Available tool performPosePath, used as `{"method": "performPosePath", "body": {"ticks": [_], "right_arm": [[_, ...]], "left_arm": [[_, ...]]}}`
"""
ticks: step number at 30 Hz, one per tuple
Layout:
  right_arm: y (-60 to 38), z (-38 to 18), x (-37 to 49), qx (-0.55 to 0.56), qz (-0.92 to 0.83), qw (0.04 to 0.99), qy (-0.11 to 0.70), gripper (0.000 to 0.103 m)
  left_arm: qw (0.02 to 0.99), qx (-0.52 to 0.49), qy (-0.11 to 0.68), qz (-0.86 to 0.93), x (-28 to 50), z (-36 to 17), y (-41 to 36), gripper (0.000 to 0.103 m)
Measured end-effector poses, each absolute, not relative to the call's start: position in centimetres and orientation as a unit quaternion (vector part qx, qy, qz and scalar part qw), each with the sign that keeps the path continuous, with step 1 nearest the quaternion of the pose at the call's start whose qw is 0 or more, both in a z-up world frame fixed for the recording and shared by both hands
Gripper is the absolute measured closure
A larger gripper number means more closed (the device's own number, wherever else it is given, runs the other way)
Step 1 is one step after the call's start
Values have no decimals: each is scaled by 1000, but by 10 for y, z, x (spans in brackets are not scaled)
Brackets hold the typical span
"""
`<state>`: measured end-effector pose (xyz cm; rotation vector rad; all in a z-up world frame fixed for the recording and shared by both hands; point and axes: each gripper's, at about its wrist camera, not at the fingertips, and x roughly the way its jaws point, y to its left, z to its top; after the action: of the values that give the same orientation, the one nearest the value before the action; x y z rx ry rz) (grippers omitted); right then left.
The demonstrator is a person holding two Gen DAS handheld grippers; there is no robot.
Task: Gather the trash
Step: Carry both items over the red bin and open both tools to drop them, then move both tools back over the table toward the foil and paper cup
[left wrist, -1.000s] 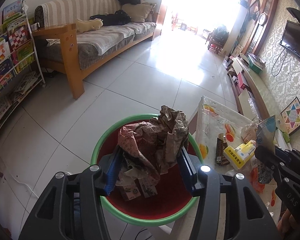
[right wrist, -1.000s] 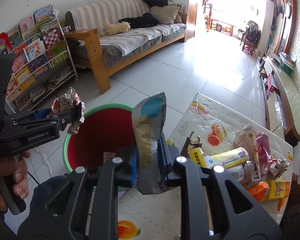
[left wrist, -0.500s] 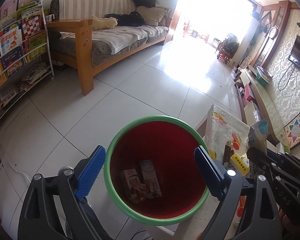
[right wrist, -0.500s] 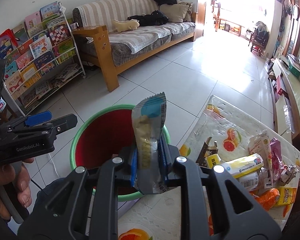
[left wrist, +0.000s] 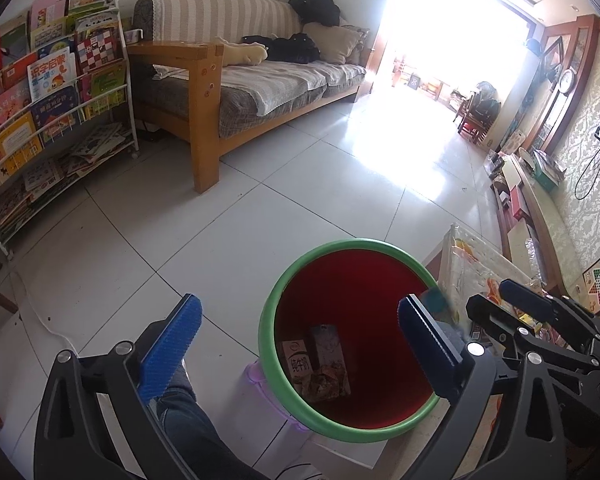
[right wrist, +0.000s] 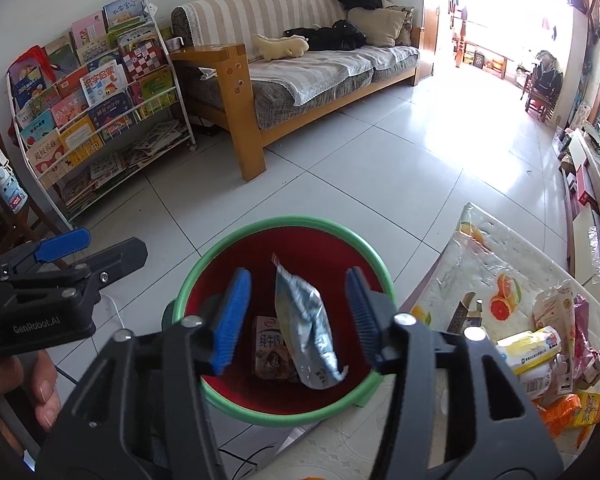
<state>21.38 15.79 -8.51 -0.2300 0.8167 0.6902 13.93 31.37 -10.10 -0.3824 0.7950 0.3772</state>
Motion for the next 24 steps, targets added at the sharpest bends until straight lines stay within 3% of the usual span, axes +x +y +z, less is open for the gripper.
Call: {"method": "performPosePath", "body": {"ticks": [1, 3, 6, 9, 24], "right_arm": [[157, -82, 212, -106, 327, 858, 381, 26], [156, -78, 211, -107, 322, 864, 373, 16], [154, -75, 211, -110, 321, 864, 372, 15], [148, -70, 210, -112, 308, 871, 365, 5], [30, -47, 185, -82, 223, 903, 359, 5]], "left_arm": [[887, -185, 382, 182, 139, -101, 314, 8], [887, -187, 380, 184, 138, -100, 314, 8], [888, -187, 379, 182, 137, -99, 313, 8], [890, -184, 376, 178, 136, -94, 308, 8], [913, -147, 369, 96, 138, -63, 217, 8]]}}
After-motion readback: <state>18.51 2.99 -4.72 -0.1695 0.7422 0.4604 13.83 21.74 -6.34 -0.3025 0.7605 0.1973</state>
